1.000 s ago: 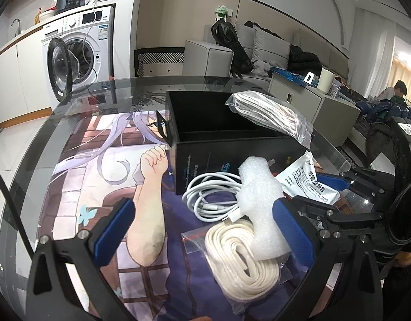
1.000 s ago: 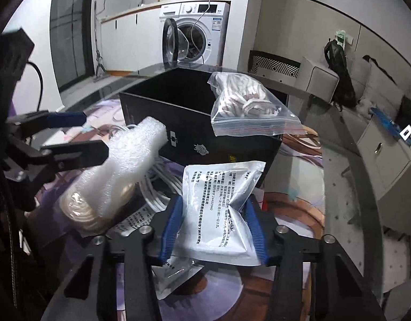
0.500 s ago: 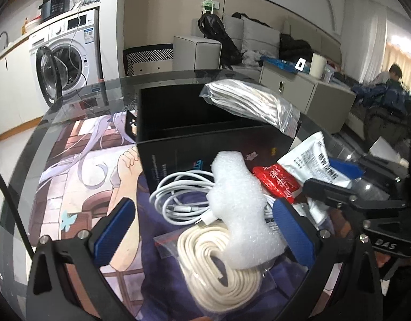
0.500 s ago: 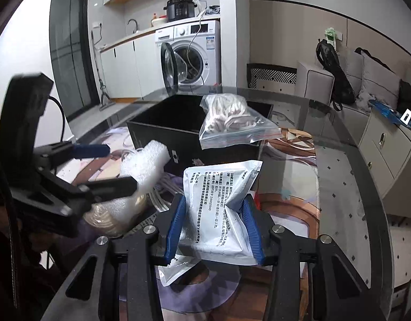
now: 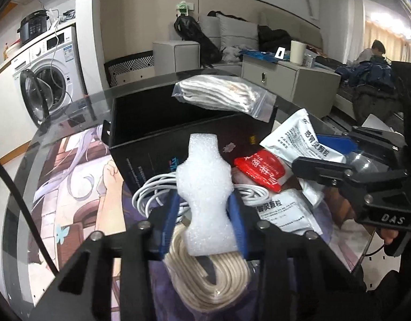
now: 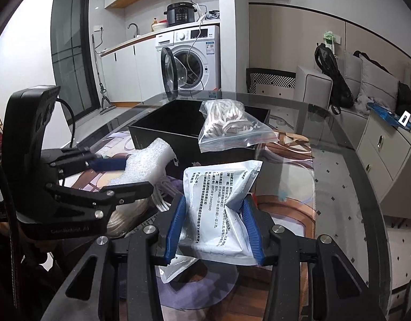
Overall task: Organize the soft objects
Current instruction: 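Grasp the white printed pouch with the right tool while the left tool grasps the white foam, then carry the foam over the black box with the left tool while the right tool carries the pouch there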
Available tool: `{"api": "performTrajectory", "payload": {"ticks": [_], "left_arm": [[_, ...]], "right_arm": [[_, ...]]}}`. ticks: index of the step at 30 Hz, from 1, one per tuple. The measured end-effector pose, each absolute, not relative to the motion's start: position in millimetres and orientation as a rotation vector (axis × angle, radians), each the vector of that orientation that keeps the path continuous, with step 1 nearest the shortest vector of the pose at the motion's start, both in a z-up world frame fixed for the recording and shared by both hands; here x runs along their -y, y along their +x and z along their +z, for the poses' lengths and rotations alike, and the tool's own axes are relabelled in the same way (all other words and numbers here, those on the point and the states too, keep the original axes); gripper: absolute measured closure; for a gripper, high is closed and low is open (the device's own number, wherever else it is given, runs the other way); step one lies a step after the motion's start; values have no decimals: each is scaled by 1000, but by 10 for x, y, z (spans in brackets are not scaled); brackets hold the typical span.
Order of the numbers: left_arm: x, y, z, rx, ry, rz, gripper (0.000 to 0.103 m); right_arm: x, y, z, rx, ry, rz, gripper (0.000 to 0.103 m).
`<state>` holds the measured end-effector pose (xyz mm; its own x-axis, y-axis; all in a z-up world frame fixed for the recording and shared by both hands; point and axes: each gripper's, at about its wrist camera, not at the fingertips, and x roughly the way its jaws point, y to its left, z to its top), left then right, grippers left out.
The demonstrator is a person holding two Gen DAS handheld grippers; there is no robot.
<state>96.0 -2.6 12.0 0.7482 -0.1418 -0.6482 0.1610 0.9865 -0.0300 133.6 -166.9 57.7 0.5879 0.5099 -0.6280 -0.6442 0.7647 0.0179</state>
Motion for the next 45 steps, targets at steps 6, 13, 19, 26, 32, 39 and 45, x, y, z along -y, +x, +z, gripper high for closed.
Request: {"api": "performTrajectory", "payload": {"ticks": [6, 13, 19, 26, 32, 39, 45], "left_arm": [[-47, 862, 251, -673, -9, -184, 68], [-293, 824, 450, -628, -142, -191, 68], [-473, 848, 578, -596, -188, -165, 68], [-652, 902, 697, -561, -217, -128, 68], [-766, 931, 750, -546, -218, -93, 67], [-733, 1060, 762, -556, -207, -87, 67], [-680, 1244, 761, -565, -216, -92, 67]], "right_arm": [[1702, 1275, 659, -626, -214, 677, 60], [1783, 1206, 860, -580, -177, 687, 60], [1794, 1245, 1056, -559, -148, 677, 59], [1715, 1413, 1211, -552, -130, 660, 60], [1627, 1527, 1306, -548, -137, 661, 59], [1517, 1723, 1353, -563, -133, 671, 59], [1411, 1905, 1333, -578, -130, 678, 60]]}}
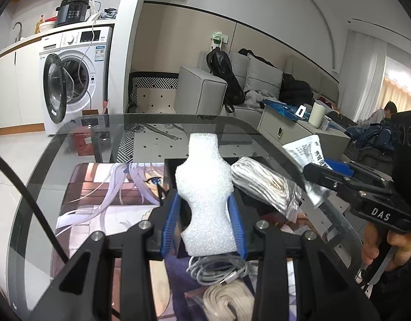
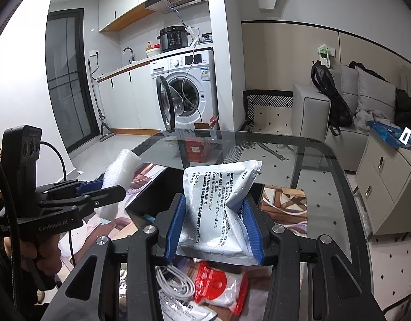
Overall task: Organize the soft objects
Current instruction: 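Carry the foam over the black box with the left tool while the right tool carries the pouch there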
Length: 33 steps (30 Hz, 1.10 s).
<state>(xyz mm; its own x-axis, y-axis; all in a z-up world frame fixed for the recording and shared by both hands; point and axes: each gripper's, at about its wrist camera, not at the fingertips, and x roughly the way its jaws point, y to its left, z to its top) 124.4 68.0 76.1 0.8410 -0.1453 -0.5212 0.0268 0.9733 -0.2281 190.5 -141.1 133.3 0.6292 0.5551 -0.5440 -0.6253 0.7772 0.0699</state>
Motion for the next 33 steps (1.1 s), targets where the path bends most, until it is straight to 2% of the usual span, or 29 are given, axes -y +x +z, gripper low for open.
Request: {"api": "performTrajectory", "payload": {"ticks": [22, 33], "left_arm": [[-544, 1735, 555, -609, -172, -92, 67], [-482, 1802, 501, -629, -154, -108, 67]], "right_arm": [[1144, 2420, 977, -649, -188, 636, 60], [1037, 2660, 822, -723, -131, 705, 60]]}}
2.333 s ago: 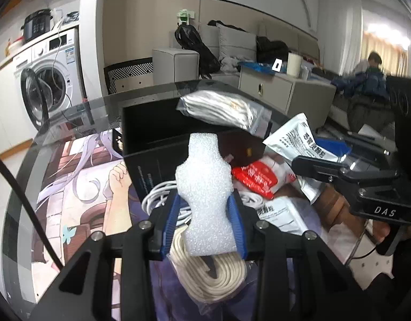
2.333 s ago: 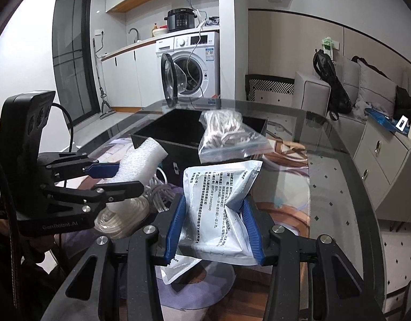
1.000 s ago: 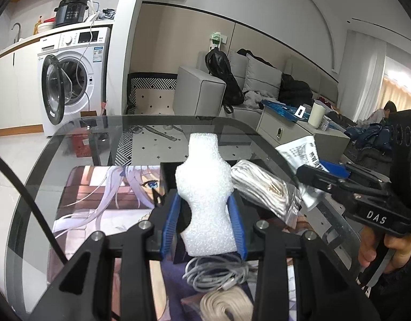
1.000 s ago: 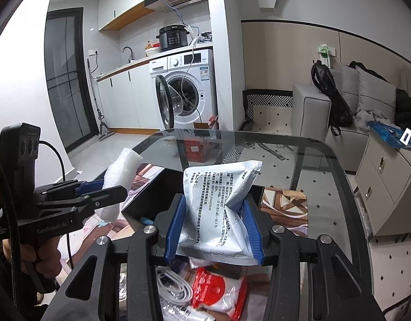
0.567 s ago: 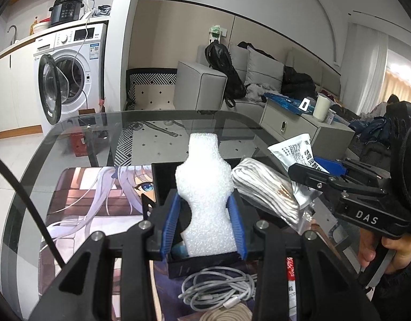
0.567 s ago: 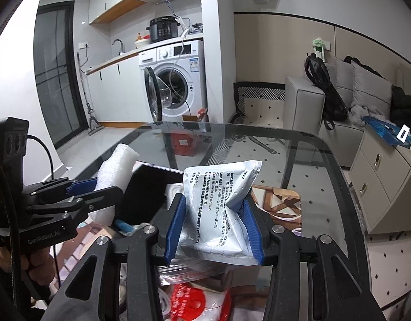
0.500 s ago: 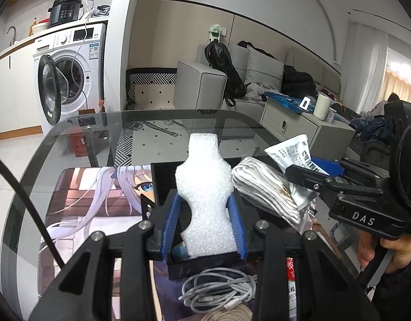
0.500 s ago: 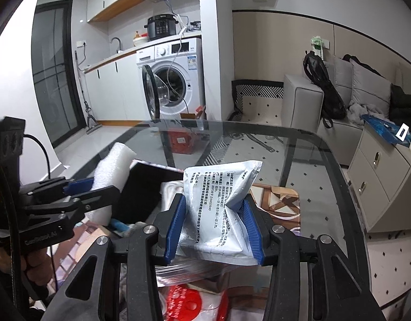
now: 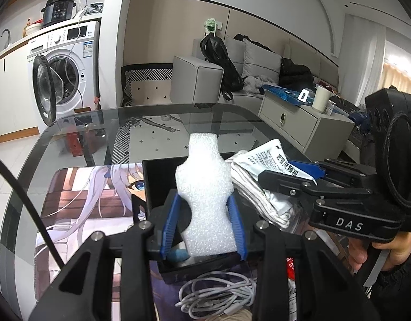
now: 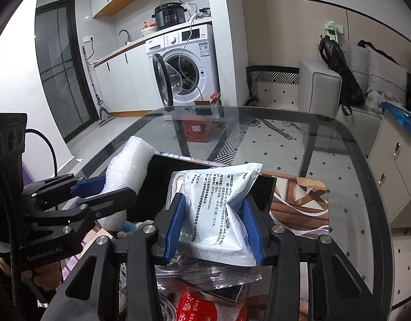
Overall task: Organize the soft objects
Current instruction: 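Carry the foam over the black box with the left tool while the right tool carries the pouch there, then open the right tool to drop the pouch while the left tool releases the foam into the box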
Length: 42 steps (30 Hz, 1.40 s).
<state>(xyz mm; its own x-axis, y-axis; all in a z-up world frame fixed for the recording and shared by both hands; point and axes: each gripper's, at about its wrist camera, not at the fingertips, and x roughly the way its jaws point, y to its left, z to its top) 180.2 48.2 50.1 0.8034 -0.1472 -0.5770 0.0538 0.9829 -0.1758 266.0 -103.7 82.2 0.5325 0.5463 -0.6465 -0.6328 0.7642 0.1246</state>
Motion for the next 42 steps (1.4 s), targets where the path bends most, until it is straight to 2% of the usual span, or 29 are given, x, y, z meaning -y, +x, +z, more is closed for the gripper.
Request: {"api": "performTrajectory", "payload": {"ticks": [21, 42], "left_arm": [[-499, 1858, 475, -647, -150, -115, 67], [-525, 1799, 528, -638, -153, -121, 67]], "right_arm": [[910, 2778, 717, -886, -30, 800, 60], [901, 2603, 779, -962, -47, 825, 57]]}}
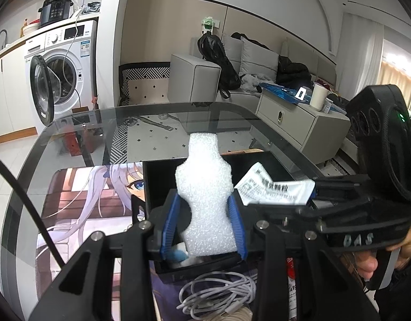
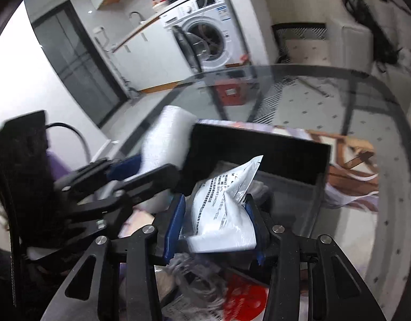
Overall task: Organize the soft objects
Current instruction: 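Open the right tool to drop the pouch while the left tool releases the foam into the box, then move both tools back from the box toward the remaining items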
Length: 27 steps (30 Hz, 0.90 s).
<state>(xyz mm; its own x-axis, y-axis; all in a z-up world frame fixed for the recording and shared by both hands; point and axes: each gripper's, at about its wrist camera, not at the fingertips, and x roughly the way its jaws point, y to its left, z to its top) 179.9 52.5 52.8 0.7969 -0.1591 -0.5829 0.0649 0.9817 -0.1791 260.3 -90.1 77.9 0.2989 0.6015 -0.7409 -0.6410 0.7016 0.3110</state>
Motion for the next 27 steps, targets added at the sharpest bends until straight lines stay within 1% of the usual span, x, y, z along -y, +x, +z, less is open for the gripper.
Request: {"api": "performTrajectory", "payload": {"ticks": [4, 7, 9, 10, 11, 12, 13, 15, 16, 17, 18, 19, 20, 21, 22, 27], "left_arm": [[-518, 1793, 526, -644, -143, -123, 67], [-513, 1801, 515, -653, -139, -125, 67], [-504, 1803, 502, -667, -125, -123, 65], [-496, 1806, 496, -670, -120, -122, 57], [-488, 1802, 492, -675, -112, -117, 44], [-479, 1794, 492, -676, -107, -121, 42], [-470, 1781, 498, -679, -103, -126, 41], [-451, 1761, 512, -681, -90, -129, 36], [-450, 1731, 530, -676, -92, -143, 25], [-455, 1707, 543, -672, -98, -145, 11], [-467, 1674, 562, -664, -106, -137, 5], [-488, 1633, 587, -646, -118, -130, 2], [-507, 1601, 609, -635, -128, -128, 1], [-535, 1576, 622, -631, -135, -119, 0], [-566, 1556, 630, -626, -144, -104, 0], [-709, 1453, 642, -625, -185, -15, 0]], "right_arm": [[1018, 2654, 821, -935, -29, 773, 48], [1078, 2628, 891, -892, -33, 754, 39], [1126, 2573, 961, -846, -40, 753, 29], [1151, 2549, 989, -828, -43, 755, 25], [1166, 2526, 1018, -810, -52, 747, 18], [1192, 2493, 1041, -790, -64, 732, 14], [1225, 2451, 1073, -765, -75, 718, 14], [1272, 2416, 1105, -756, -72, 715, 12], [1304, 2404, 1121, -753, -67, 705, 12], [1347, 2389, 1128, -748, -62, 694, 10], [1391, 2367, 1132, -747, -56, 688, 9], [1418, 2358, 1128, -747, -52, 685, 9], [1439, 2366, 1117, -747, -48, 682, 7], [1462, 2354, 1105, -749, -43, 678, 3], [1493, 2326, 1101, -750, -37, 673, 1], [1611, 2219, 1032, -759, -16, 640, 0]]}}
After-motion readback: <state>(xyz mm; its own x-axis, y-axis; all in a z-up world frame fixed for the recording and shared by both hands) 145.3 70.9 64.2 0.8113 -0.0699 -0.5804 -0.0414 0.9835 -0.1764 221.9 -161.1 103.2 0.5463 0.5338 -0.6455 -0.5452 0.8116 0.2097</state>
